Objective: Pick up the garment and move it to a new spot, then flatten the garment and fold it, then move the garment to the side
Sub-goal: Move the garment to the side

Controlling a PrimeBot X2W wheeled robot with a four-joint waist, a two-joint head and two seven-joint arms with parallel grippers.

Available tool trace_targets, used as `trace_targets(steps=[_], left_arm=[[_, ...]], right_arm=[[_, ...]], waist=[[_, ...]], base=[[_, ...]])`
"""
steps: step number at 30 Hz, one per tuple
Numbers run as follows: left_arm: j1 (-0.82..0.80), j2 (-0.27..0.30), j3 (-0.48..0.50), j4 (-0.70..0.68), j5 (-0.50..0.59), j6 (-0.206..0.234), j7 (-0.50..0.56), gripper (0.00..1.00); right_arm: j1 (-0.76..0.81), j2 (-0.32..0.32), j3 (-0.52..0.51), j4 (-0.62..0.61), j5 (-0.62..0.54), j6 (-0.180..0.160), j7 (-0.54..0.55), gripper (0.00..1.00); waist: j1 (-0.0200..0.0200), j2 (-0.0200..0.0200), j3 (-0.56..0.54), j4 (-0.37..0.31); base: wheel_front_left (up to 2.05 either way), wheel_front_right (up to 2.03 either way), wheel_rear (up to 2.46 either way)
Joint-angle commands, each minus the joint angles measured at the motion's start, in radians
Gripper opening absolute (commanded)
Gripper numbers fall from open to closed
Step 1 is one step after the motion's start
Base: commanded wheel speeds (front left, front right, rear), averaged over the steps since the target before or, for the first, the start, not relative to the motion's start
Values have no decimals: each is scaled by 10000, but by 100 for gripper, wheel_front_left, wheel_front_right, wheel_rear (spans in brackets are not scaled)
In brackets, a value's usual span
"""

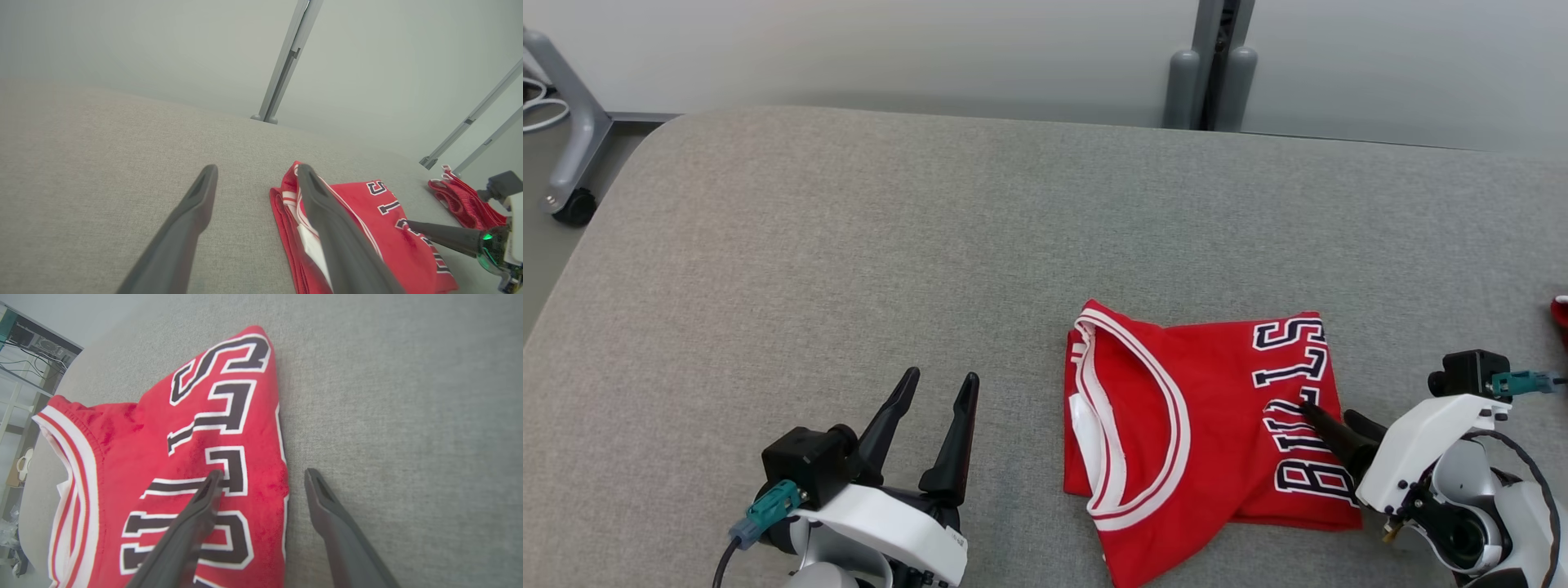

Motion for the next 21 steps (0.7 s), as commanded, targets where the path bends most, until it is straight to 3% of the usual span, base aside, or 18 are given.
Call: trace_targets(steps=[1, 5, 6, 7, 8, 9, 21], left_arm=[[-116, 73, 31, -33, 41, 65, 1, 100], [-102, 77, 33, -49, 3, 75, -1, 100], [-102, 81, 36, -52, -21, 83, -1, 100], [-101, 81, 38, -54, -32, 85, -4, 100], [-99, 84, 42, -59, -33, 85, -11, 100], [-96, 87, 51, -69, -37, 93, -21, 100], [-6, 54, 100, -86, -91, 157, -122, 100]], right_arm=[[-135, -145, 98, 121, 177, 1, 113, 100], [-270, -236, 400, 490, 519, 1, 300, 100], [-359, -286, 618, 603, 641, 1, 346, 65], [-399, -323, 737, 621, 691, 1, 350, 42], [-450, -359, 857, 626, 756, 1, 320, 30], [-495, -398, 936, 643, 816, 1, 263, 2], [-941, -1192, 1525, -139, 1427, 1, -284, 0]], waist=[[0, -1, 58, 120], [0, -1, 81, 240], [0, -1, 90, 276], [0, -1, 96, 288], [0, -1, 103, 293], [0, -1, 113, 289], [0, -1, 57, -165]], base=[[0, 0, 0], [0, 0, 0], [0, 0, 0], [0, 0, 0], [0, 0, 0], [0, 0, 0], [0, 0, 0]])
